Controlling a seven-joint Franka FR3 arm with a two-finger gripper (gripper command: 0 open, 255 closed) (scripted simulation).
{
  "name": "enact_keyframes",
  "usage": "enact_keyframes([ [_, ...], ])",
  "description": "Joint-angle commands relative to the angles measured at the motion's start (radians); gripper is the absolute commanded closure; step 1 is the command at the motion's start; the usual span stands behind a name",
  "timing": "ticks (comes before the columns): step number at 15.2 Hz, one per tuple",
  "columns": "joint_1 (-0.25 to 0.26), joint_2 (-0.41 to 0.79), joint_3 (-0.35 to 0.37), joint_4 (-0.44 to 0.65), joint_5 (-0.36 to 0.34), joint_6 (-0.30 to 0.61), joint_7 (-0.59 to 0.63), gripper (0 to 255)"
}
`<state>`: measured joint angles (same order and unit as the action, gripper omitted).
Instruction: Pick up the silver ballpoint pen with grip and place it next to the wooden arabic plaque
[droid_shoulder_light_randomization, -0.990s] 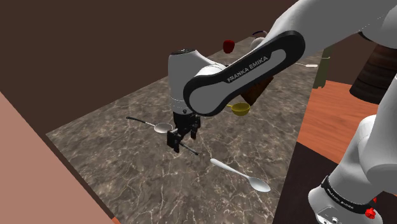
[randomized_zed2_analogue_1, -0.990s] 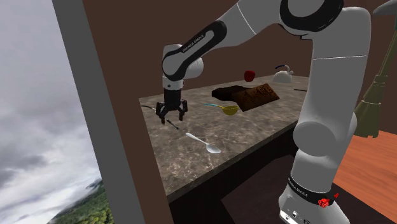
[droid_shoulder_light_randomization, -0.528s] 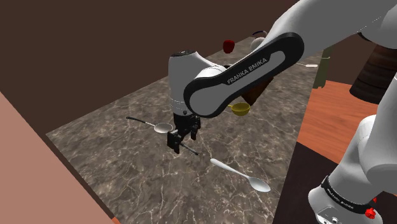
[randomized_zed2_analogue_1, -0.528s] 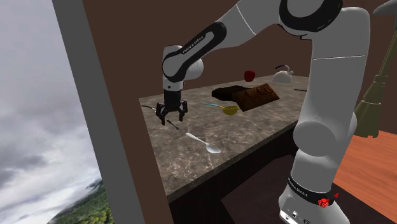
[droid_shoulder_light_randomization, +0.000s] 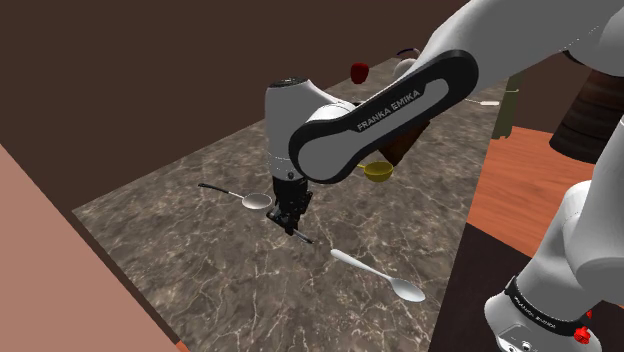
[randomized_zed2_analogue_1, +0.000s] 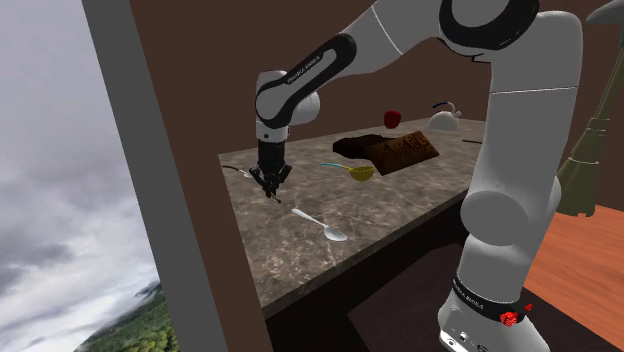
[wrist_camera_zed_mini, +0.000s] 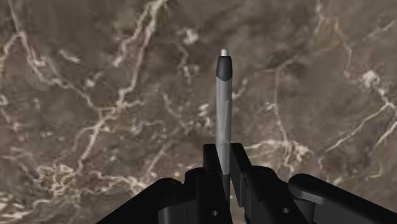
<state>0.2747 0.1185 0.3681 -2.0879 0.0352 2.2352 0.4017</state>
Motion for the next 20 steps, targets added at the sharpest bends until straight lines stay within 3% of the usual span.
enact_keyframes([
  [1, 0.002, 0.002, 0.003, -0.001, 0.001, 0.0, 0.001, 255],
  [20, -0.007, -0.088, 0.002, 0.13, 0.033, -0.217, -0.013, 255],
])
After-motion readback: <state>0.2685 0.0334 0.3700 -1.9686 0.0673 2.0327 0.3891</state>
